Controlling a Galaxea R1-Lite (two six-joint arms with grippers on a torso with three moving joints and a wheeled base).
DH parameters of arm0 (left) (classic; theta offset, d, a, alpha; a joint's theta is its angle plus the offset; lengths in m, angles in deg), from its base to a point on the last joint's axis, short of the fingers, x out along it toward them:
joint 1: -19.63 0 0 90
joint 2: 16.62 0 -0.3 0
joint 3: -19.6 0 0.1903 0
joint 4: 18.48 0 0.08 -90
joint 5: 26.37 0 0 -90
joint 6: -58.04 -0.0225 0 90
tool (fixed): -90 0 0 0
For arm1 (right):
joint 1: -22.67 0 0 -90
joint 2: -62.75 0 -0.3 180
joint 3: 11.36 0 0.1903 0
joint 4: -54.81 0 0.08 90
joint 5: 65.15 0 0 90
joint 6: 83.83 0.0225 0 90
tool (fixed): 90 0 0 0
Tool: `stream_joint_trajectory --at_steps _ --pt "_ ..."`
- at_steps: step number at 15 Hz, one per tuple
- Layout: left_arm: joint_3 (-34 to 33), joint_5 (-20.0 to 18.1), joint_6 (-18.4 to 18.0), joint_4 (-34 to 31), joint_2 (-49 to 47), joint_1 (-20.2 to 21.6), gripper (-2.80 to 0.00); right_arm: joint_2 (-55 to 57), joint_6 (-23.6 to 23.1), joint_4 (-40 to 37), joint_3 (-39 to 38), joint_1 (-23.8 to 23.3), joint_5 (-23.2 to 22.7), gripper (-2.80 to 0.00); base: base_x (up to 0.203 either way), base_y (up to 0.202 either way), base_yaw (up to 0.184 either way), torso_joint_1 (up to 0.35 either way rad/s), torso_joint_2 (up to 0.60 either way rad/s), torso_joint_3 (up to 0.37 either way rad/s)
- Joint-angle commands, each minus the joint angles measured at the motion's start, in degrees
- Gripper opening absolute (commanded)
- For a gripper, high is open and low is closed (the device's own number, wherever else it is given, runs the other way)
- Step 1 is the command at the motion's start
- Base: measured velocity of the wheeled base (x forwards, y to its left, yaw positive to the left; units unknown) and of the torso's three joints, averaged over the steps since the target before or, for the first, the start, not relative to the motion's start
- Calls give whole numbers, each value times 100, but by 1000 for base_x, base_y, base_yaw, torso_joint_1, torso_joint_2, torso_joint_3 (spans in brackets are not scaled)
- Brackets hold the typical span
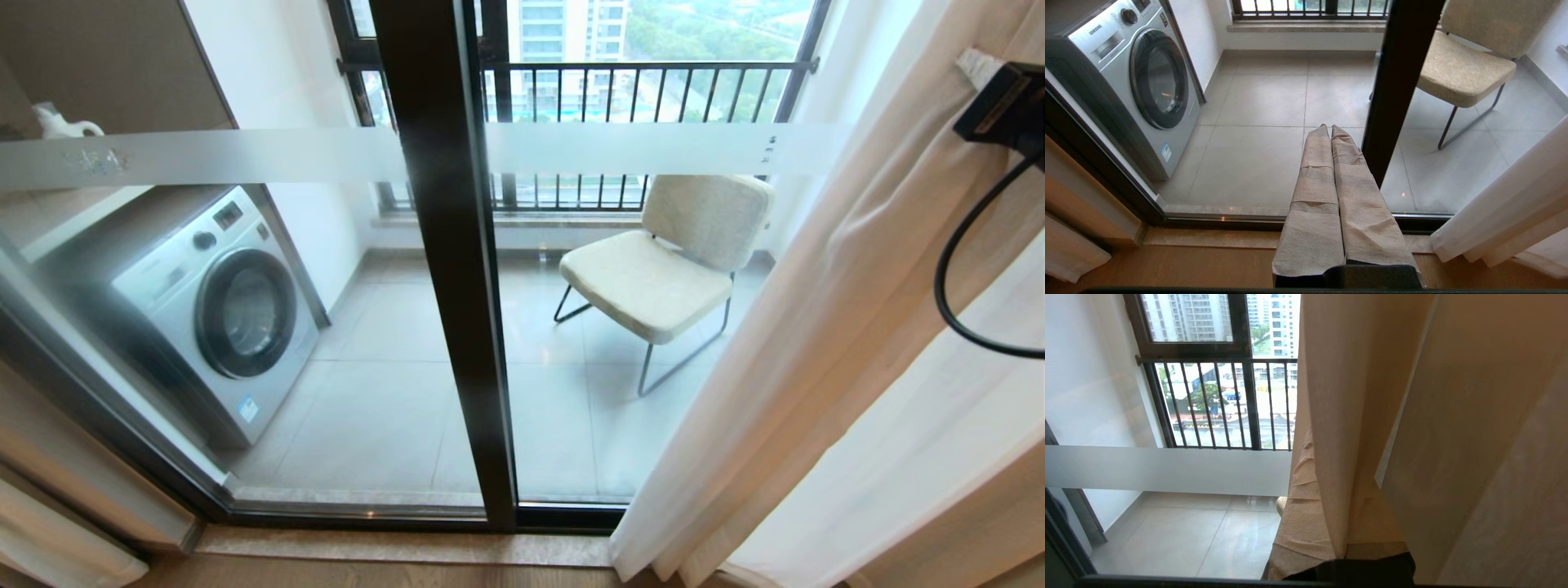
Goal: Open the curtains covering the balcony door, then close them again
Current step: Close the inner curtains on both sides
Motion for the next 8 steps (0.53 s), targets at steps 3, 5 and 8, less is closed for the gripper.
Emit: stream_joint_trajectory --at_steps 3,5,8 --pt "-1 7 0 0 2 0 -280 113 2 19 182 3 -8 -280 0 189 -1 2 5 2" --pt "-1 7 0 0 2 0 -280 125 2 19 229 3 -3 -280 0 189 -1 6 5 3" --pt "-1 7 -9 0 2 0 -280 116 2 19 229 29 1 -280 0 191 -1 2 6 4"
